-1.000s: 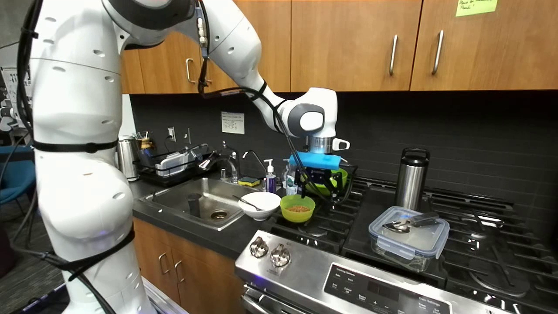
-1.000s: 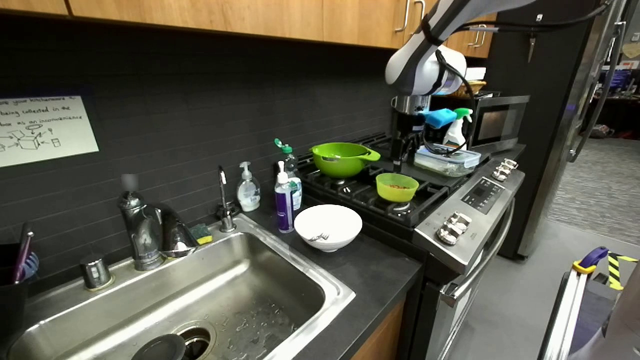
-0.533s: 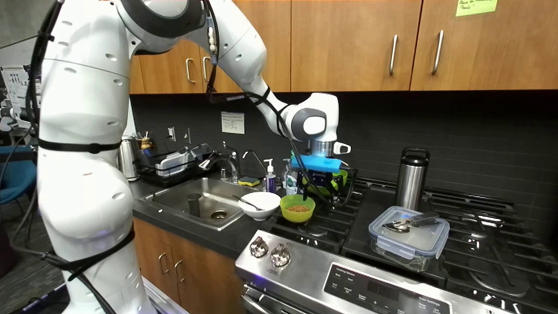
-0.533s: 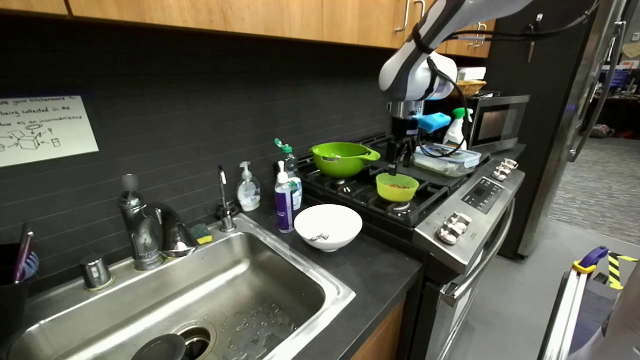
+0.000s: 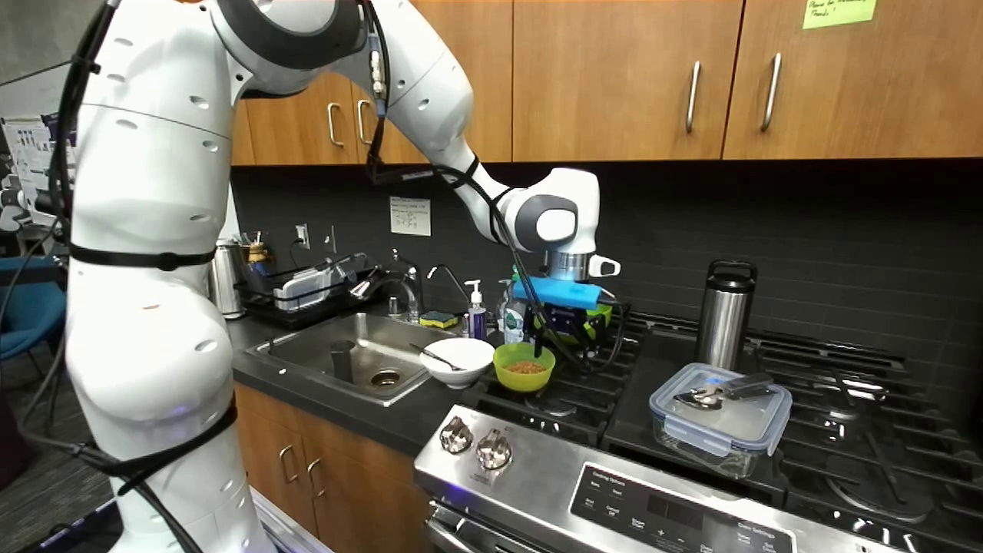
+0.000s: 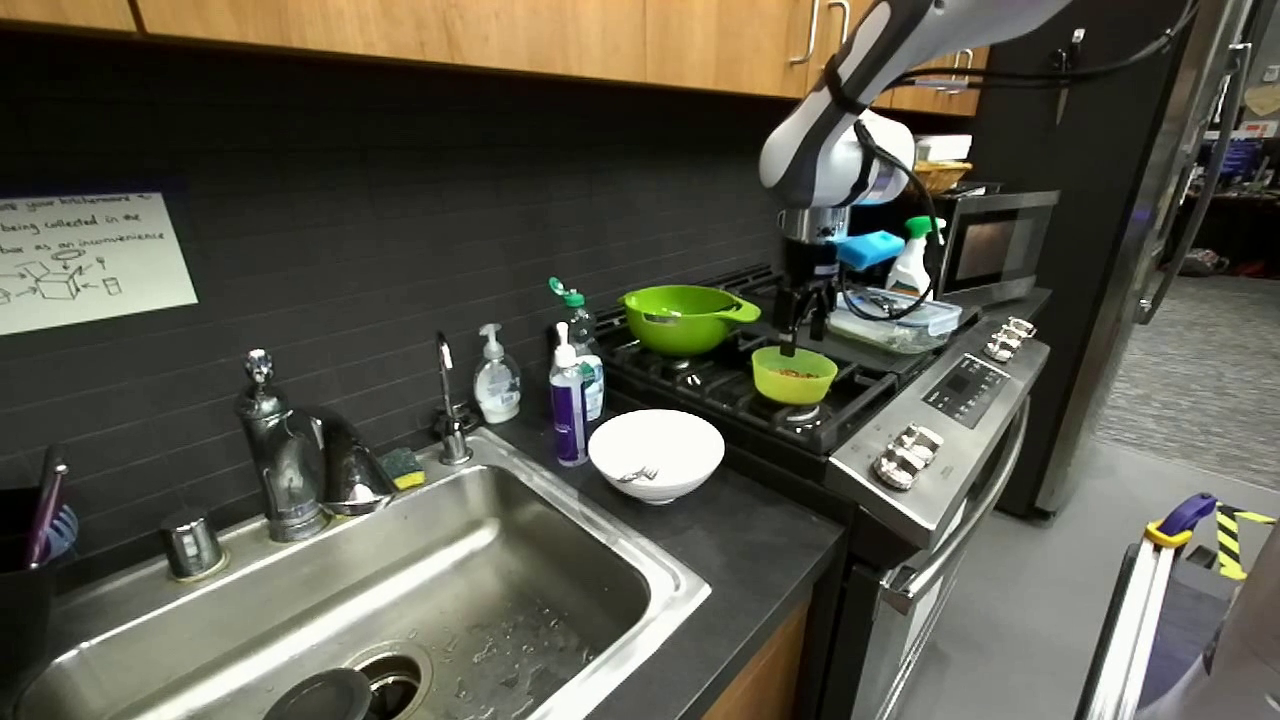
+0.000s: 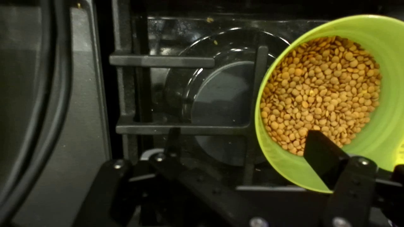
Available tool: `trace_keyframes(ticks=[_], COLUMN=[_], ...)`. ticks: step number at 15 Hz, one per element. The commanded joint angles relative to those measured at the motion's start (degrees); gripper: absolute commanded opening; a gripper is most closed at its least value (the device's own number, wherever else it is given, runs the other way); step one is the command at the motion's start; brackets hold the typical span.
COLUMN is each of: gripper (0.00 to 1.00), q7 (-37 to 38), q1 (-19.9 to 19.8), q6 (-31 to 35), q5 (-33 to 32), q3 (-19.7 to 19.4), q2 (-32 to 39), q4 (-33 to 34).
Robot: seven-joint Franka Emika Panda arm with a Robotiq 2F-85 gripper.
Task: Pour some of the content of the yellow bowl into the white bowl
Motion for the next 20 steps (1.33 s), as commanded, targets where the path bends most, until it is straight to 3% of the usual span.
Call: trace_keyframes(ticks=[1, 6, 8, 9, 13, 14, 15, 16, 18, 20], gripper=[1.0, 0.97, 0.73, 0.74, 0.43, 0.45, 0.36, 0.18, 0.04, 0.0], q7=[1.29, 1.72, 1.87, 1.93, 1.96, 2.06, 2.07, 2.04, 2.06, 2.12], q1=[-1.41, -1.73, -1.77, -1.82, -1.93, -1.88, -1.88, -1.87, -1.87, -1.76], q6=[-1.15, -2.08, -2.32, -2.47, -2.65, -2.79, -2.8, -2.81, -2.75, -3.08], q5=[-0.9, -0.81, -0.84, -0.85, -0.85, -0.82, -0.86, -0.88, -0.75, -0.6], q3=[1.11, 1.15, 1.14, 1.13, 1.19, 1.25, 1.26, 1.29, 1.39, 1.66], q2=[0.17, 0.36, 0.43, 0.45, 0.5, 0.61, 0.63, 0.64, 0.58, 0.57], q4=[0.21, -0.4, -0.47, -0.45, -0.6, -0.44, -0.48, -0.5, -0.61, -0.42])
